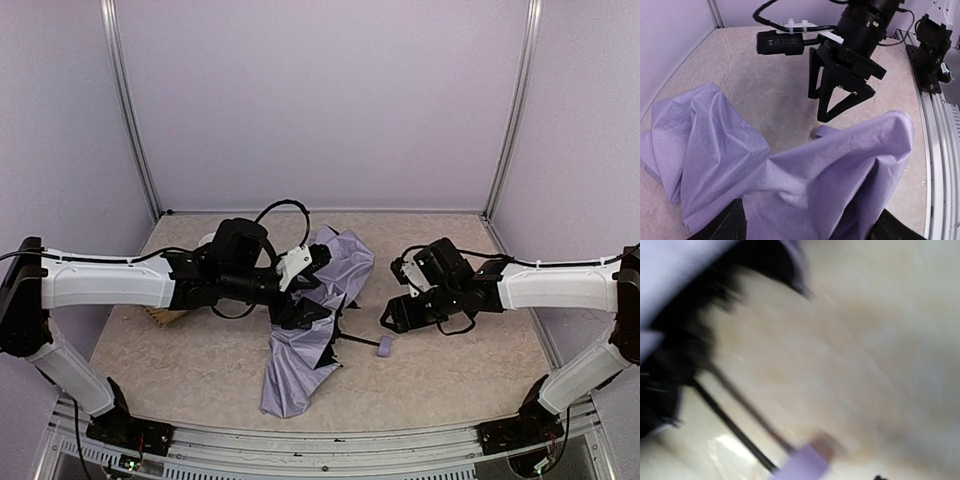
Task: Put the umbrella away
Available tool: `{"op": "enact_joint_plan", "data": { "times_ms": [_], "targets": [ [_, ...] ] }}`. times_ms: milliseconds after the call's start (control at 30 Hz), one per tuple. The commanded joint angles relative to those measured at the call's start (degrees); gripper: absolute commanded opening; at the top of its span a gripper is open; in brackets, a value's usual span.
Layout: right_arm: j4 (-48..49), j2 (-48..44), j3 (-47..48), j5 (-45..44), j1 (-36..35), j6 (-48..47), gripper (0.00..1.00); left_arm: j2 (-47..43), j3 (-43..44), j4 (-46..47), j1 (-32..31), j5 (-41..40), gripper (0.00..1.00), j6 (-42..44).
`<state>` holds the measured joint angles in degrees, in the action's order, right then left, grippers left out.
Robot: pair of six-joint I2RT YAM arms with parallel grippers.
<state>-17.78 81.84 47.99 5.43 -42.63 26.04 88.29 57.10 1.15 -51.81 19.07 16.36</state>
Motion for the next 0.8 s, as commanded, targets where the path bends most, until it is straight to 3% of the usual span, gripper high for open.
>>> {"op": "enact_joint_plan", "data": {
  "times_ms": [0, 167, 267, 400, 533, 767],
  "targets": [
    [4.25, 0.18, -4.14, -3.06, -1.12, 15.69, 0.61, -7.23, 0.63, -5.95, 0.81, -3.67, 0.81, -5.67],
    [4.35, 3.91, -2.73, -3.74, -3.01, 16.58, 0.59, -13.41, -2.54, -8.37, 9.67, -5.47, 0.87, -17.87],
    [5.95, 5.04, -4.05, -3.39, -3.67, 18.18, 0.57, -12.54, -4.94, -9.59, 14.57, -6.64, 0.80, -24.37],
    [6.33, 7.00, -4.19, -3.95, -4.72, 19.12, 0.56, -5.06, -5.68, -12.96, 14.71, -8.76, 0.63, -25.59],
    [7.58, 8.46, -4.38, -3.14, -5.71, 19.84, 0.50, 2.73, -3.25, -15.48, 14.57, -12.10, 0.53, -25.04],
    [8.77, 9.69, -4.79, -3.30, -6.32, 20.84, 0.44, 11.72, 0.54, -16.49, 12.00, -11.74, 0.48, -24.17]
  ]
}}
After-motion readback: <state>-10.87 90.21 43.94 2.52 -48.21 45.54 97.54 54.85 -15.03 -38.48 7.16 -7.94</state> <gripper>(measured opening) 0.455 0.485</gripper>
